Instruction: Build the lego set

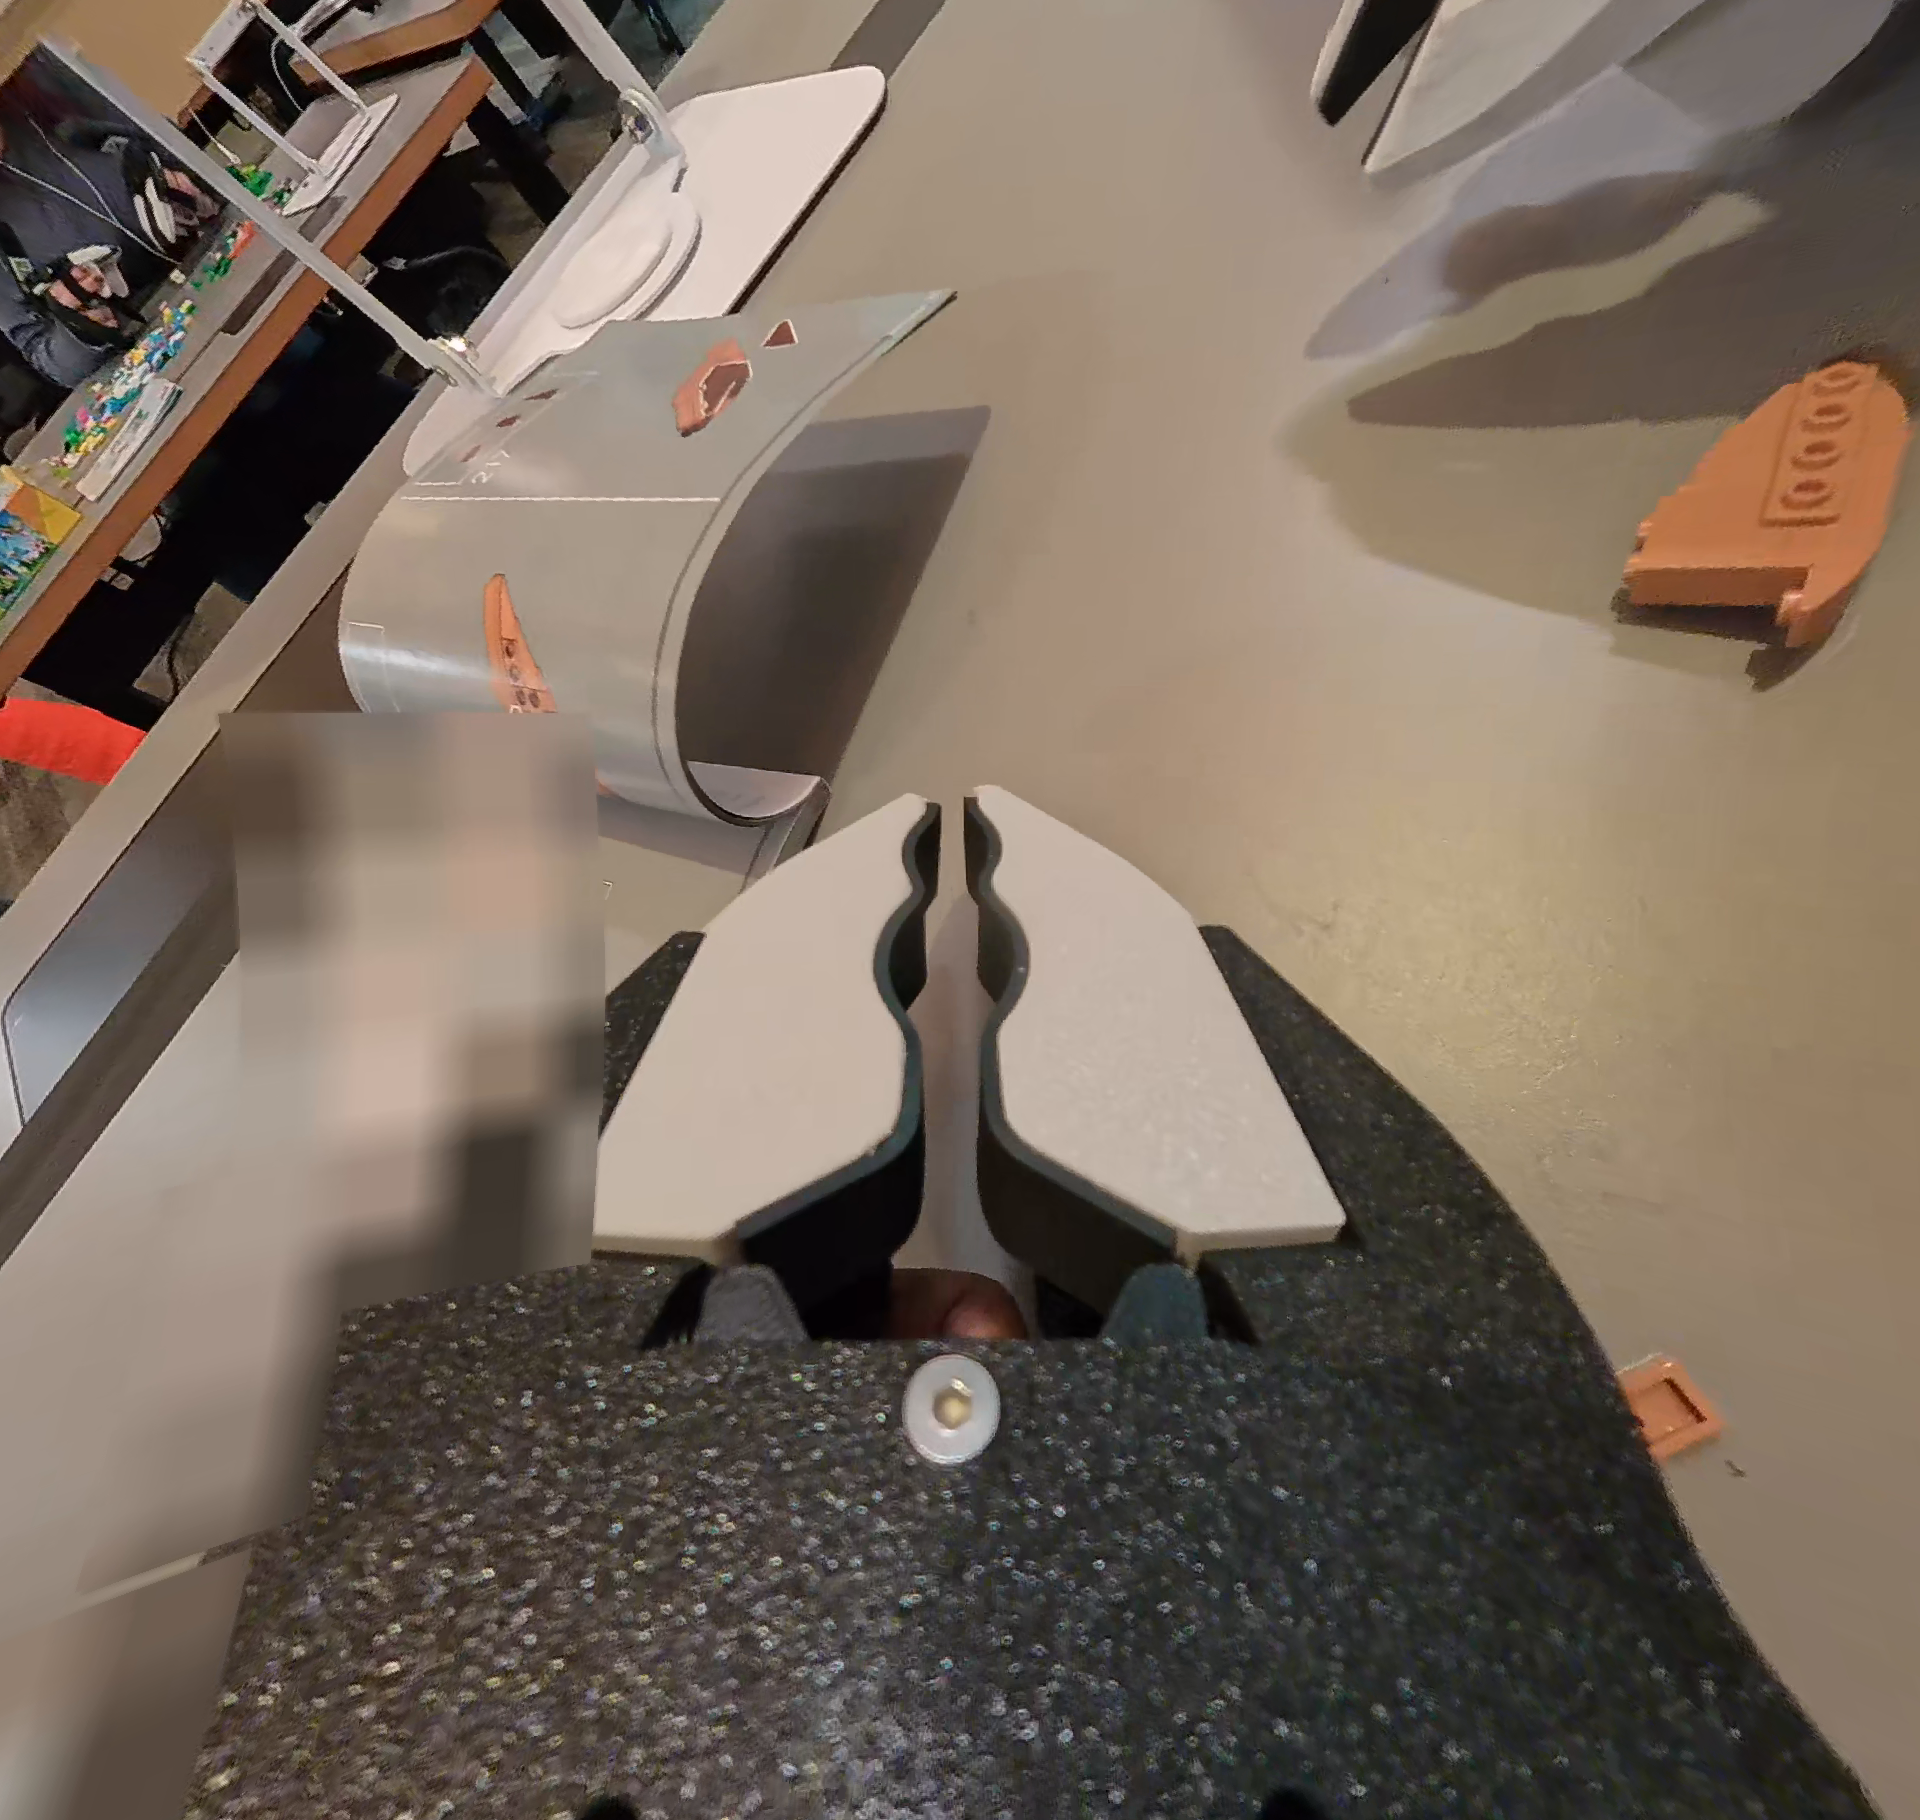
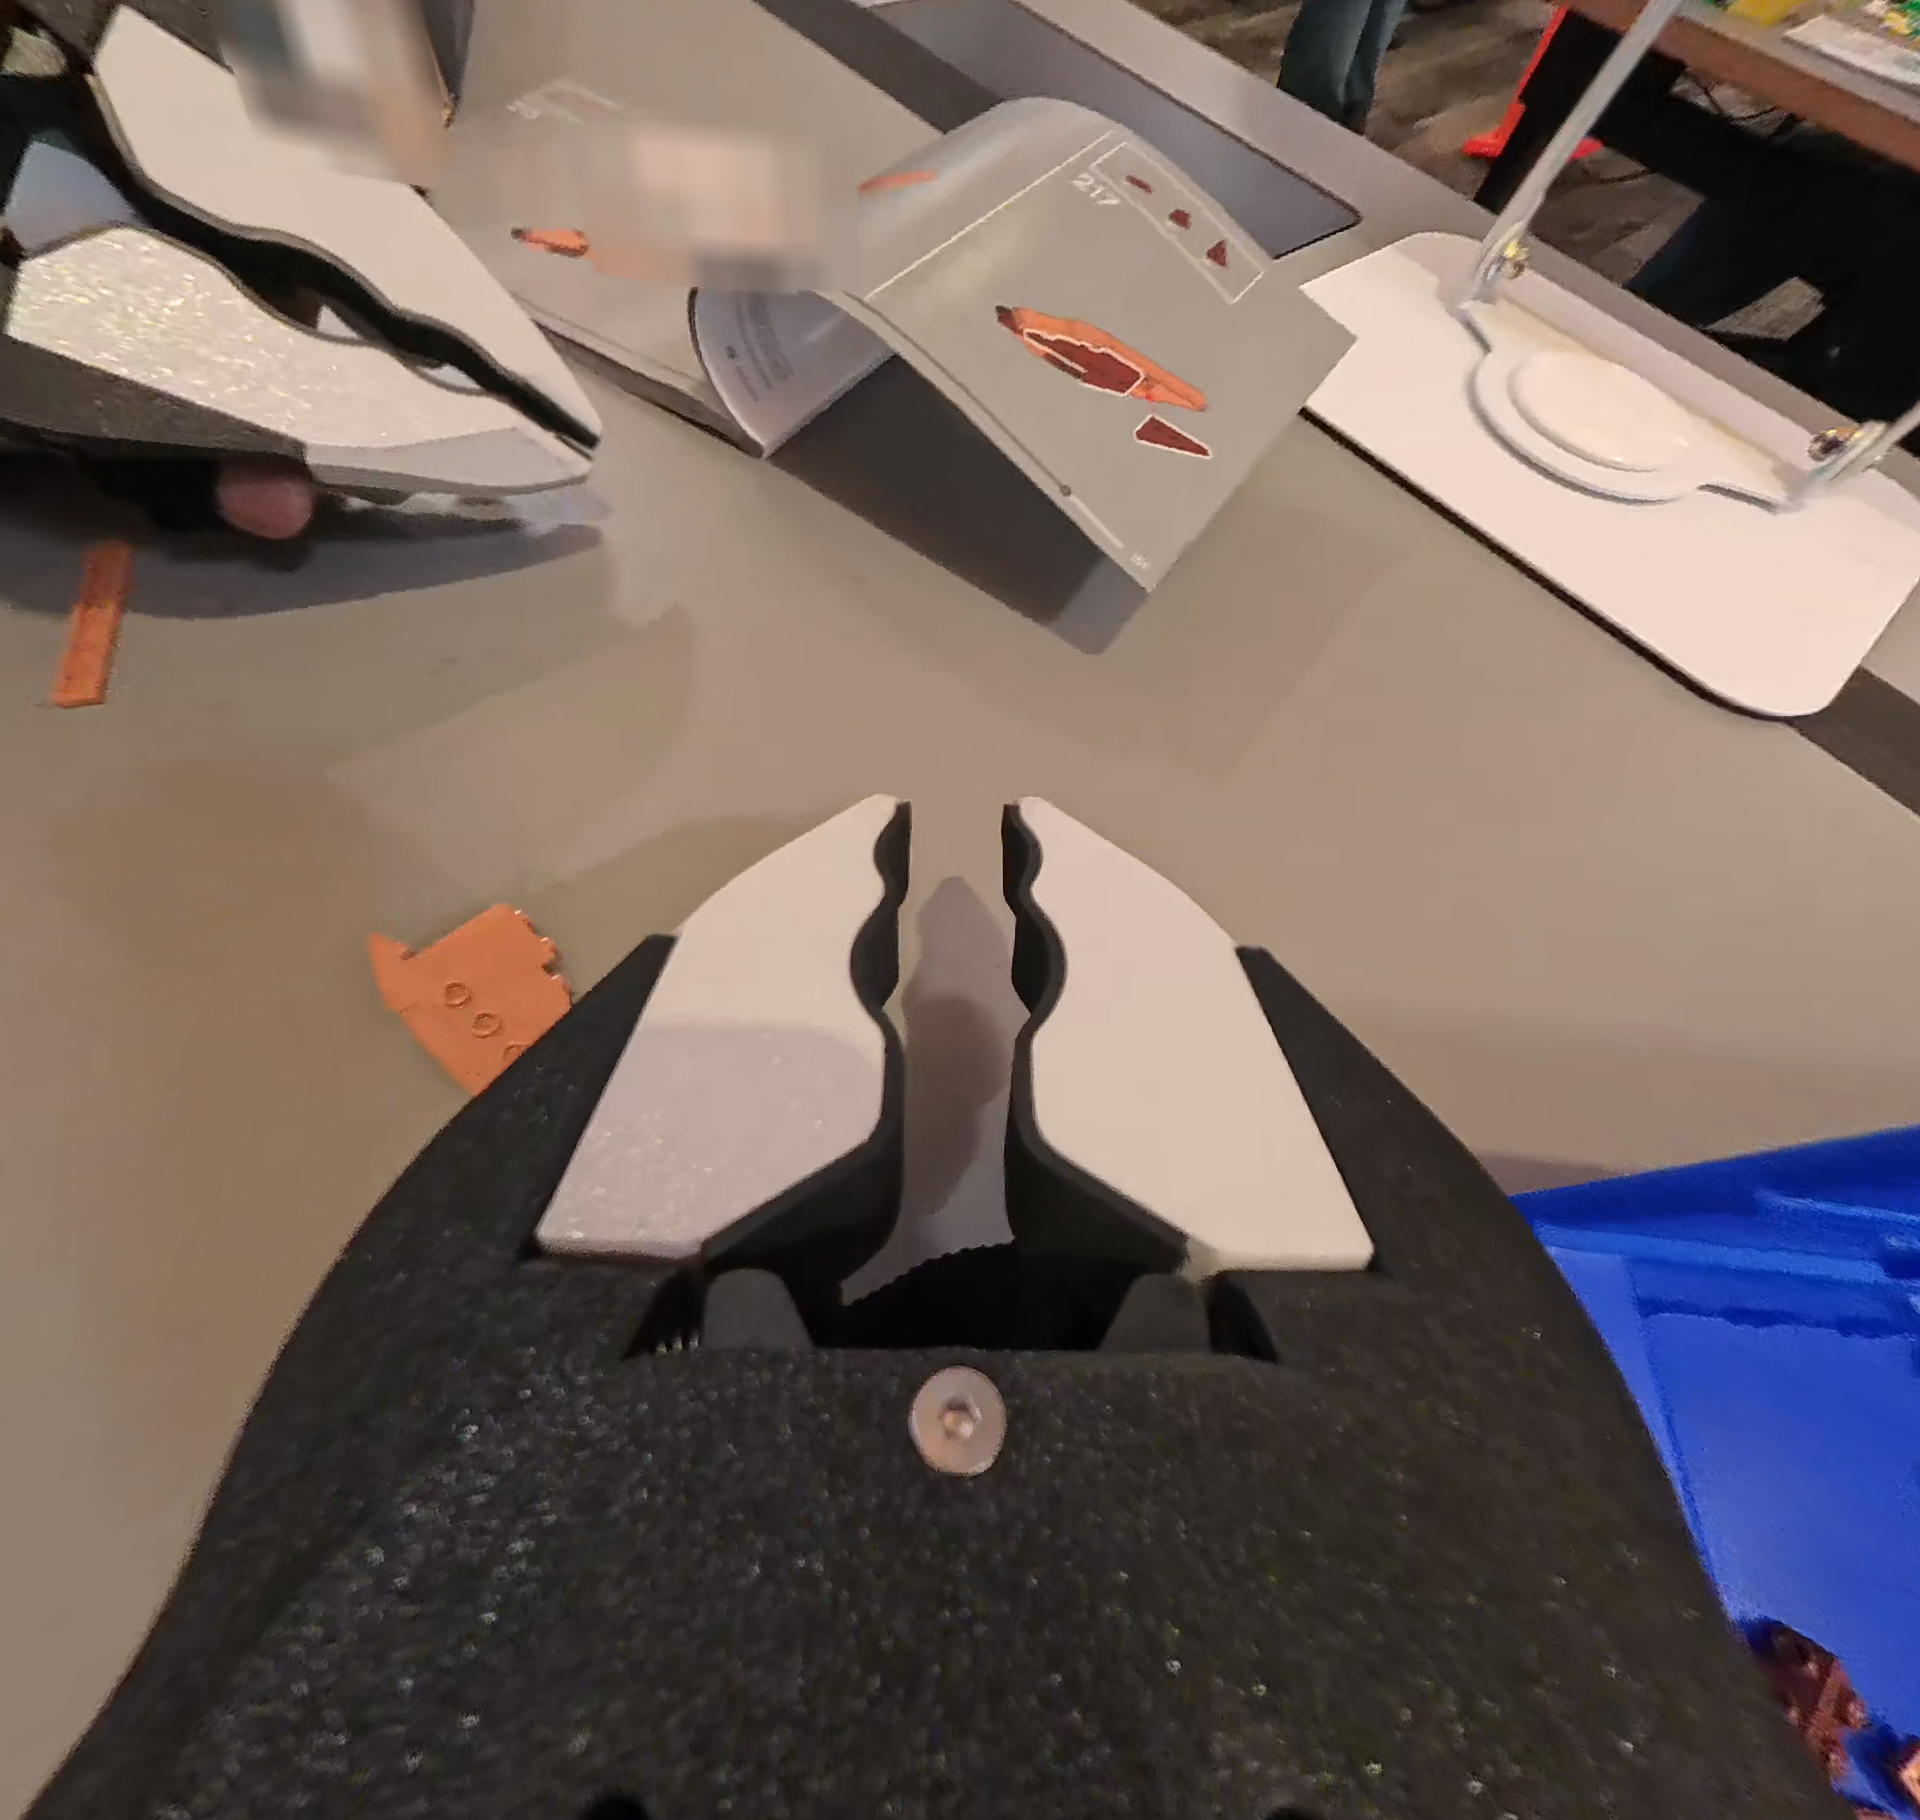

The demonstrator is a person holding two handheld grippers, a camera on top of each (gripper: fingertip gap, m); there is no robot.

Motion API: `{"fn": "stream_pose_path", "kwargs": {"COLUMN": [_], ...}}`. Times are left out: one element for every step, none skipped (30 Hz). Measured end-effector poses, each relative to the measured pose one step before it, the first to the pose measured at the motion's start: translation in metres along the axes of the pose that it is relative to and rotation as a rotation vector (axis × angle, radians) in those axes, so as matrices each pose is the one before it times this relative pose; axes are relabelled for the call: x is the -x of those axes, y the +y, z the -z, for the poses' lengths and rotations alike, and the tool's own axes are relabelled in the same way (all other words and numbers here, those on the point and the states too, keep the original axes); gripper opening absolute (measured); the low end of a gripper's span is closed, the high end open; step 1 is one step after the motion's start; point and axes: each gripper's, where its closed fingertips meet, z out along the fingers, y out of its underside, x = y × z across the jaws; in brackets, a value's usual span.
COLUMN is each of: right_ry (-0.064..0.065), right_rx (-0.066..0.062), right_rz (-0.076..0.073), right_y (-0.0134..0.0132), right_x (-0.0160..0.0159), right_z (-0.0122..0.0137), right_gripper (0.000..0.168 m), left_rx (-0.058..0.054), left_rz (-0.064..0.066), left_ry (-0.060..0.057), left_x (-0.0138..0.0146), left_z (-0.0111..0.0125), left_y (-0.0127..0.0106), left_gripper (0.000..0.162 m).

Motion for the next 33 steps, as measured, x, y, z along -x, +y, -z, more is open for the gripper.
{"fn": "stream_pose_path", "kwargs": {"right_ry": [0.0021, 0.0076, 0.0073, 0.0057, 0.0033, 0.0008, 0.0007, -0.0003, -0.0001, -0.0004, -0.0036, -0.0016, 0.0021, -0.0018, -0.0024, 0.0030, -0.0005, -0.0028, 0.0053, 0.0049, 0.0026, 0.0050, 0.0050, 0.0007, 0.0014, 0.0032, -0.0004, 0.0011, 0.0024, 0.0009, 0.0003, 0.0040, 0.0029], "right_rx": [-0.0140, -0.0187, -0.0108, -0.0046, -0.0022, 0.0004, 0.0007, -0.0008, -0.0011, -0.0017, -0.0006, 0.0003, -0.0026, -0.0022, -0.0003, -0.0010, -0.0005, 0.0010, -0.0017, -0.0024, -0.0011, -0.0013, -0.0010, 0.0011, 0.0019, 0.0010, 0.0019, 0.0021, 0.0013, 0.0014, 0.0024, 0.0015, 0.0011], "right_rz": [-0.0089, -0.0066, -0.0058, -0.0037, -0.0002, 0.0016, 0.0014, 0.0003, -0.0018, -0.0037, -0.0042, -0.0049, -0.0051, -0.0040, -0.0036, -0.0046, -0.0046, -0.0035, -0.0030, -0.0018, -0.0013, -0.0010, 0.0000, 0.0020, 0.0024, 0.0025, 0.0033, 0.0019, 0.0007, 0.0010, 0.0013, 0.0010, 0.0006], "right_y": [-0.00167, -0.00209, -0.00104, -0.00033, -0.00005, 0.00003, 0.00010, -0.00010, -0.00012, -0.00011, -0.00008, 0.00007, -0.00029, -0.00015, -0.00004, -0.00005, -0.00003, 0.00014, -0.00012, -0.00028, -0.00015, -0.00013, -0.00007, 0.00015, 0.00021, 0.00014, 0.00017, 0.00019, 0.00019, 0.00013, 0.00030, 0.00017, 0.00012], "right_x": [-0.00143, -0.00168, -0.00142, -0.00082, -0.00041, 0.00009, 0.00007, 0.00003, -0.00024, -0.00032, 0.00000, -0.00034, -0.00078, -0.00016, -0.00010, -0.00089, -0.00032, 0.00011, -0.00093, -0.00068, -0.00032, -0.00060, -0.00040, 0.00026, 0.00017, -0.00001, 0.00056, 0.00028, -0.00010, 0.00025, 0.00026, -0.00029, -0.00002], "right_z": [0.00097, 0.00122, 0.00087, 0.00036, 0.00009, 0.00005, -0.00010, 0.00019, 0.00012, 0.00018, 0.00002, 0.00014, 0.00018, 0.00023, 0.00008, 0.00017, 0.00015, 0.00000, 0.00025, 0.00034, 0.00013, 0.00024, 0.00011, -0.00008, -0.00010, -0.00005, -0.00012, -0.00017, -0.00005, -0.00017, -0.00026, -0.00011, -0.00011], "right_gripper": [0.016, 0.015, 0.013, 0.012, 0.011, 0.010, 0.009, 0.008, 0.007, 0.005, 0.004, 0.004, 0.002, 0.001, 0.000, 0.000, 0.000, 0.000, 0.000, 0.000, 0.000, 0.000, 0.000, 0.000, 0.000, 0.000, 0.000, 0.000, 0.000, 0.000, 0.000, 0.000, 0.000], "left_rx": [-0.0028, -0.0031, -0.0026, -0.0019, -0.0021, -0.0025, -0.0032, -0.0018, 0.0000, -0.0005, -0.0009, -0.0010, -0.0010, -0.0010, -0.0009, -0.0005, -0.0001, -0.0004, -0.0008, -0.0006, -0.0005, -0.0016, -0.0032, -0.0035, -0.0026, -0.0011, -0.0004, -0.0010, -0.0012, -0.0006, 0.0000, 0.0003, 0.0004], "left_rz": [0.0017, 0.0000, -0.0011, -0.0013, -0.0007, 0.0003, 0.0007, 0.0001, -0.0004, -0.0005, 0.0011, 0.0016, 0.0018, 0.0011, 0.0007, 0.0006, 0.0003, -0.0007, -0.0014, -0.0010, -0.0002, 0.0004, 0.0013, 0.0023, 0.0024, 0.0015, 0.0007, 0.0007, 0.0008, 0.0006, -0.0003, -0.0015, -0.0016], "left_ry": [-0.0007, -0.0017, -0.0016, -0.0006, -0.0008, -0.0003, -0.0002, 0.0004, -0.0001, 0.0007, 0.0006, 0.0008, 0.0008, 0.0007, 0.0006, 0.0009, 0.0019, 0.0034, 0.0024, 0.0015, 0.0009, -0.0001, 0.0000, 0.0012, 0.0013, -0.0004, -0.0003, 0.0001, -0.0002, 0.0005, 0.0006, 0.0000, -0.0003], "left_x": [0.00017, 0.00021, -0.00001, -0.00004, -0.00018, -0.00015, -0.00011, -0.00014, -0.00008, -0.00019, -0.00009, -0.00006, -0.00011, -0.00014, -0.00009, -0.00017, -0.00034, -0.00056, -0.00050, -0.00041, -0.00027, -0.00014, -0.00003, -0.00022, -0.00011, 0.00018, 0.00015, 0.00005, 0.00004, -0.00007, -0.00021, -0.00022, -0.00016], "left_z": [0.00003, 0.00005, 0.00002, 0.00004, -0.00004, 0.00005, 0.00002, -0.00002, 0.00006, 0.00003, 0.00009, 0.00005, 0.00013, 0.00011, -0.00001, 0.00009, -0.00003, 0.00006, 0.00002, -0.00003, 0.00005, 0.00008, 0.00013, 0.00022, 0.00009, 0.00007, 0.00002, 0.00013, 0.00007, 0.00000, -0.00005, -0.00002, -0.00014], "left_y": [-0.00037, -0.00050, -0.00036, -0.00037, -0.00038, -0.00053, -0.00057, -0.00034, -0.00003, -0.00009, -0.00011, -0.00023, -0.00021, -0.00026, -0.00019, -0.00012, -0.00007, -0.00021, -0.00007, -0.00022, -0.00023, -0.00029, -0.00068, -0.00063, -0.00043, -0.00018, 0.00006, -0.00020, -0.00015, -0.00016, -0.00011, -0.00002, 0.00005], "left_gripper": [0.004, 0.004, 0.004, 0.004, 0.004, 0.004, 0.004, 0.004, 0.004, 0.004, 0.004, 0.004, 0.004, 0.004, 0.004, 0.004, 0.003, 0.002, 0.001, 0.000, 0.000, 0.000, 0.000, 0.000, 0.000, 0.000, 0.000, 0.000, 0.000, 0.000, 0.000, 0.000, 0.000]}}
